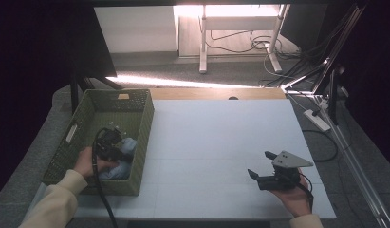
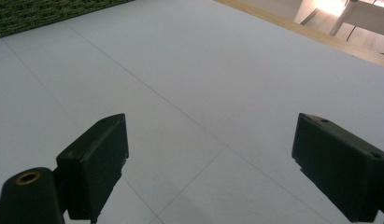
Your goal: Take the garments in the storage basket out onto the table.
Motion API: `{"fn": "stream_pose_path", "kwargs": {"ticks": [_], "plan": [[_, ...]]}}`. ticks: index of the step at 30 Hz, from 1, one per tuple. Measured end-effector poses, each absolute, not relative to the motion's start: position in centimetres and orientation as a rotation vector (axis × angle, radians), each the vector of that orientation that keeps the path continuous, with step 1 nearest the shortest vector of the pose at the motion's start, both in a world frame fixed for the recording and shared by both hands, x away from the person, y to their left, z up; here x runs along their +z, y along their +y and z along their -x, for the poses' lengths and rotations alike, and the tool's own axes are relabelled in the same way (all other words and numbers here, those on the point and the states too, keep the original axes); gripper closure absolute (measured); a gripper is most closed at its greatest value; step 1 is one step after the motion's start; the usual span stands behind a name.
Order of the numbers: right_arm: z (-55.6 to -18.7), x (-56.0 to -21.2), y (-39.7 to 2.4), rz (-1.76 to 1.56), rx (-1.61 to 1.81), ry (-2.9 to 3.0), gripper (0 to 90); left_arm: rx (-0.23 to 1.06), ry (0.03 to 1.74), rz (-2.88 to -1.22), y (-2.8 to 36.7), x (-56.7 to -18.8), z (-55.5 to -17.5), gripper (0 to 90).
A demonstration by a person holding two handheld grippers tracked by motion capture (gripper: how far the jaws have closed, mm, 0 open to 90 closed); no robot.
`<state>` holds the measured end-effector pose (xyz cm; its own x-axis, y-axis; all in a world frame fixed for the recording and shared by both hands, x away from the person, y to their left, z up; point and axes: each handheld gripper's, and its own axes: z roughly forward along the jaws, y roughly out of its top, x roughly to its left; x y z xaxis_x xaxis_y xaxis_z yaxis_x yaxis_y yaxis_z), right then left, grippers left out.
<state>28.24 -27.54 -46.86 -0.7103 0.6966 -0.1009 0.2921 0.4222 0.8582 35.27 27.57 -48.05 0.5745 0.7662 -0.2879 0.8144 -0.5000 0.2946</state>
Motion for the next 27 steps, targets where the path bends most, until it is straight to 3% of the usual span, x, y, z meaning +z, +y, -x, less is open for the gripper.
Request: {"fn": "stream_pose_path", "kwargs": {"ticks": [27], "plan": [[-28.3, -46.9, -27.7, -0.84, 1.218, 2.235, 11.4, 0.013, 1.228, -2.196, 29.9, -43.5, -33.5, 70.0]]}}
